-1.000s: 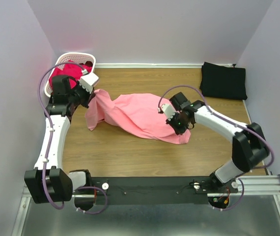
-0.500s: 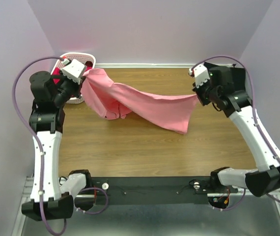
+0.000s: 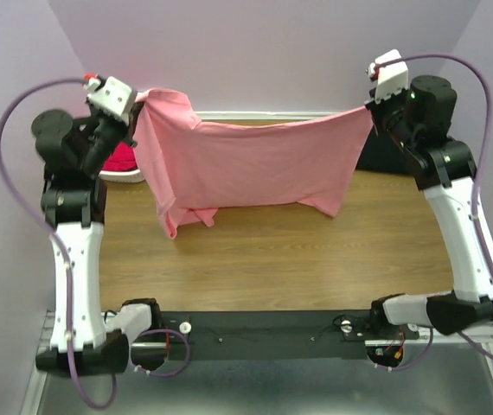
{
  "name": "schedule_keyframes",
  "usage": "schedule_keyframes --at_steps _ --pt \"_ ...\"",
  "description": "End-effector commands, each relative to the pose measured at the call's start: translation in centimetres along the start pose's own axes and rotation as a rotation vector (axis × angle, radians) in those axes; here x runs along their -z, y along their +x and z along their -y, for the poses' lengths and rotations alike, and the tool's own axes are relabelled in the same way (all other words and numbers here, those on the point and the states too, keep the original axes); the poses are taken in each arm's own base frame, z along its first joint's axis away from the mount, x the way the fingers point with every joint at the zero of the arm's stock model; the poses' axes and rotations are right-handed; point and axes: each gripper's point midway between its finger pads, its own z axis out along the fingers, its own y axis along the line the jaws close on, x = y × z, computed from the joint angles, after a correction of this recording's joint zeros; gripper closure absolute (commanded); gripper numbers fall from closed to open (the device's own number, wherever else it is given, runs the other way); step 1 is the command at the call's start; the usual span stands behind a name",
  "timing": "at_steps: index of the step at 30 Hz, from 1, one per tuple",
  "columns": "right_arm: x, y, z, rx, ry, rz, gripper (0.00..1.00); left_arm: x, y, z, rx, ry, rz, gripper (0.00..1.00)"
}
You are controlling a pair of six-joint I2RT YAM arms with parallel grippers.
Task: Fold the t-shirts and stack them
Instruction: Flatten the tshirt out
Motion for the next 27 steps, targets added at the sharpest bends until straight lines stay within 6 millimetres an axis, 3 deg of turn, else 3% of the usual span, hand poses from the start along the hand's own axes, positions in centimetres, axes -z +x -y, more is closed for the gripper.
schedule_keyframes --at_steps 1,2,3,4,5,6,7,9,10,11,12,13,15,17,18,20,21,23,24,25,26,27 --pt "-6.6 0.6 2.2 0.033 0.083 -0.008 1.00 -5.5 2.0 -2.1 0.050 0.030 -0.007 1.00" --pt "-7.8 0.1 2.8 0.025 0.095 0.011 1.00 -7.9 4.1 -3.0 0.077 0.038 -0.043 1.00" --pt "-8.2 -2.1 4.4 0.002 0.126 0.064 1.00 -9.2 4.0 -3.9 0.073 0.031 -0.029 1.00" --pt "-11.4 -0.4 4.8 -0.009 0.123 0.021 1.00 -10.2 1.4 -5.1 0.042 0.022 0.027 1.00" --pt "-12.2 -1.3 5.9 -0.026 0.141 0.043 1.00 -11.3 0.9 -5.8 0.037 0.022 0.044 1.00" --pt "-13.5 -1.7 6.7 -0.041 0.156 0.053 0.99 -14.0 2.9 -6.6 0.069 0.033 0.026 1.00" --pt "-14.5 -3.4 8.9 -0.075 0.187 0.106 0.99 -15.9 1.2 -7.8 0.051 0.043 0.077 1.00" --pt "-16.0 -4.3 10.7 -0.097 0.224 0.140 1.00 -17.1 -2.1 -9.2 0.029 0.027 0.180 1.00" --pt "-14.2 -7.6 13.3 -0.114 0.281 0.238 0.99 -16.6 -6.0 -9.9 0.009 0.012 0.276 1.00" --pt "-14.7 -8.0 13.9 -0.119 0.292 0.254 1.00 -16.7 -7.4 -10.1 0.006 0.007 0.323 1.00" --pt "-15.5 -8.2 14.5 -0.117 0.310 0.271 1.00 -16.5 -10.0 -10.7 -0.044 -0.012 0.435 1.00" --pt "-14.6 -9.5 15.6 -0.116 0.343 0.317 1.00 -15.8 -11.8 -11.2 -0.031 -0.041 0.495 1.00" --pt "-13.3 -11.4 16.9 -0.116 0.392 0.394 0.99 -14.2 -15.2 -11.8 -0.077 -0.087 0.626 1.00" --pt "-13.5 -11.0 17.2 -0.117 0.403 0.405 1.00 -13.2 -16.9 -12.1 -0.112 -0.118 0.686 1.00" --pt "-11.5 -12.8 18.0 -0.111 0.431 0.474 1.00 -12.8 -17.5 -12.1 -0.131 -0.126 0.712 1.00" --pt "-12.0 -12.4 17.6 -0.103 0.414 0.477 0.99 -13.5 -16.1 -11.7 -0.143 -0.104 0.686 1.00" --pt "-12.9 -11.5 17.2 -0.097 0.400 0.451 0.99 -14.4 -14.1 -11.3 -0.133 -0.074 0.642 1.00" --pt "-14.1 -10.0 16.4 -0.097 0.371 0.417 0.99 -14.7 -12.1 -10.4 -0.166 -0.045 0.593 1.00" --pt "-16.0 -7.4 15.1 -0.092 0.330 0.353 0.99 -15.1 -10.6 -9.8 -0.168 -0.027 0.567 1.00" --pt "-16.5 -6.3 14.6 -0.088 0.308 0.328 0.99 -16.5 -5.8 -8.9 -0.133 0.013 0.477 1.00" --pt "-17.0 -5.4 13.2 -0.072 0.248 0.316 1.00 -15.8 -5.1 -8.2 -0.139 0.026 0.455 1.00" --pt "-18.6 -2.3 11.0 -0.047 0.177 0.250 0.99 -16.5 0.3 -7.0 -0.128 0.054 0.360 1.00"
